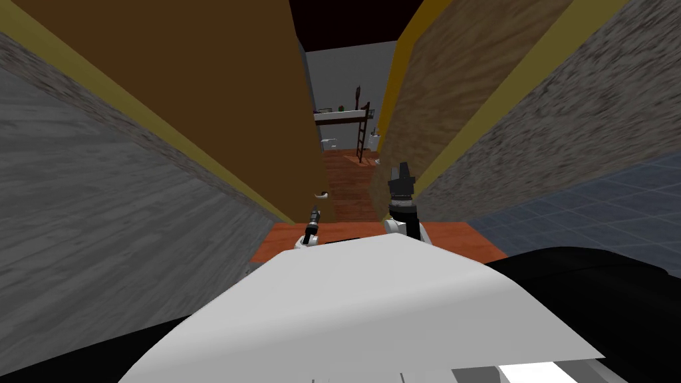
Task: Push the door open
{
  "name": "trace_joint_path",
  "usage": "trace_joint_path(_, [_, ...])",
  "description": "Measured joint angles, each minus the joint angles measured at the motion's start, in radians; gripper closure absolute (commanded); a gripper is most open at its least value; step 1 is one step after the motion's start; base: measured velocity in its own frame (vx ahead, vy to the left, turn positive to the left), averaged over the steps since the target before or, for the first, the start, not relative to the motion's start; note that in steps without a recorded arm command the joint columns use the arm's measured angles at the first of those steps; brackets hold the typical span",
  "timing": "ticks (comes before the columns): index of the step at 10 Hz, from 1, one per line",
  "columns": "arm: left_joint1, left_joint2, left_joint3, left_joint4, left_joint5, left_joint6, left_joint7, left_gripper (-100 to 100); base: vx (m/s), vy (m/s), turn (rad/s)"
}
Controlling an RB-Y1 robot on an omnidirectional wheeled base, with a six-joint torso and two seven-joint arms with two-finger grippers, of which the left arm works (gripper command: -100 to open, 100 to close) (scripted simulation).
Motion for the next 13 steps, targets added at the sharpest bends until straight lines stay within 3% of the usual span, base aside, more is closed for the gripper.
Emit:
trace_joint_path(9, [-0.007, -0.010, 0.020, 0.023, 0.008, -0.008, -0.018, -100, 0.182, -0.013, -0.025])
trace_joint_path(10, [-0.008, -0.010, 0.020, 0.023, 0.009, -0.008, -0.018, 100, -0.012, -0.001, 0.005])
trace_joint_path(13, [-0.012, -0.007, 0.021, 0.021, 0.009, -0.008, -0.018, 100, -0.014, 0.003, -0.007])
